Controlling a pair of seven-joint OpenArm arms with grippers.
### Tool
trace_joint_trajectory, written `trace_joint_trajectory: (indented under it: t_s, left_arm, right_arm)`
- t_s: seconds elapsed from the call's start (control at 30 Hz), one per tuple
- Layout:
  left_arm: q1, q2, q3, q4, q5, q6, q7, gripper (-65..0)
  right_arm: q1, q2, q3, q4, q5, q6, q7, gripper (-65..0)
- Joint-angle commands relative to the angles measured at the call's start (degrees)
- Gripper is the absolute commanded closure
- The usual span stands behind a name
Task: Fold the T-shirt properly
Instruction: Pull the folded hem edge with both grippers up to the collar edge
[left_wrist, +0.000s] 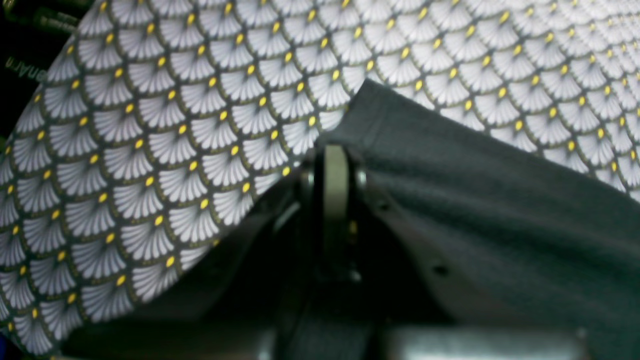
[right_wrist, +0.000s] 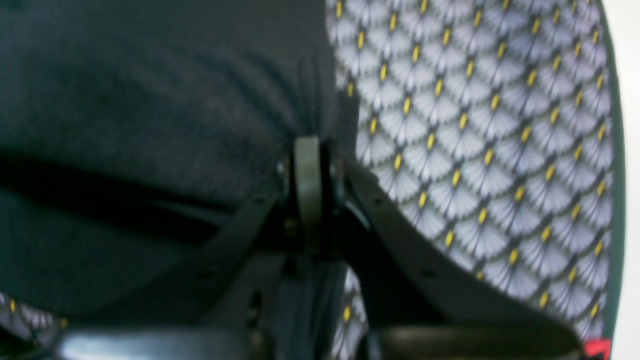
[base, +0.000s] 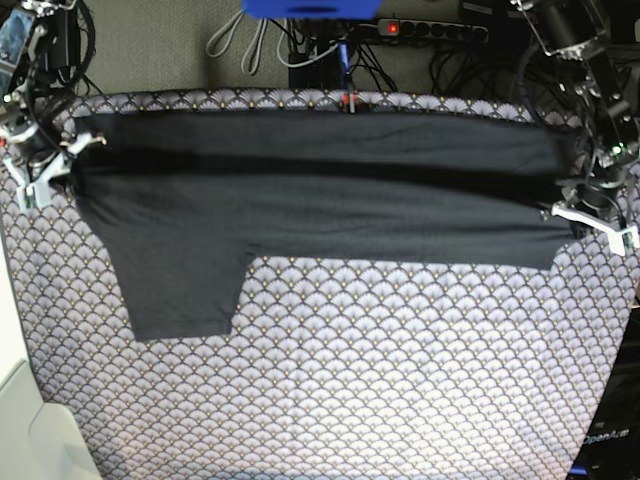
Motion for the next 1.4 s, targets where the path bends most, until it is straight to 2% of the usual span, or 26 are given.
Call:
trace_joint_trajectory:
  t_s: [0.0, 0.1, 0.33, 1.37]
  left_arm:
    - [-0.38, -0.96, -1.53, 1.83, -0.39, 0.08, -1.58, -0.6]
    - [-0.29, 0.36, -3.46, 2.27, -0.39, 0.08, -1.58, -0.6]
    - [2.08, 0.53, -3.73, 2.18, -0.39, 0.08, -1.58, -0.6]
    - [6.13, 0.0, -3.99, 2.71, -0.39, 0.08, -1.5, -0.6]
  right_arm:
    - [0.2, 0.37, 0.49, 0.9, 0.6, -0.03, 1.34, 0.0]
    - [0.12, 0.11, 0.57, 0.81, 0.6, -0.03, 1.34, 0.0]
    - [-1.55, 0.11, 0.4, 1.08, 0.6, -0.03, 1.43, 0.0]
    - [-4.28, 0.63, 0.57, 0.81, 0.34, -0.03, 0.99, 0.0]
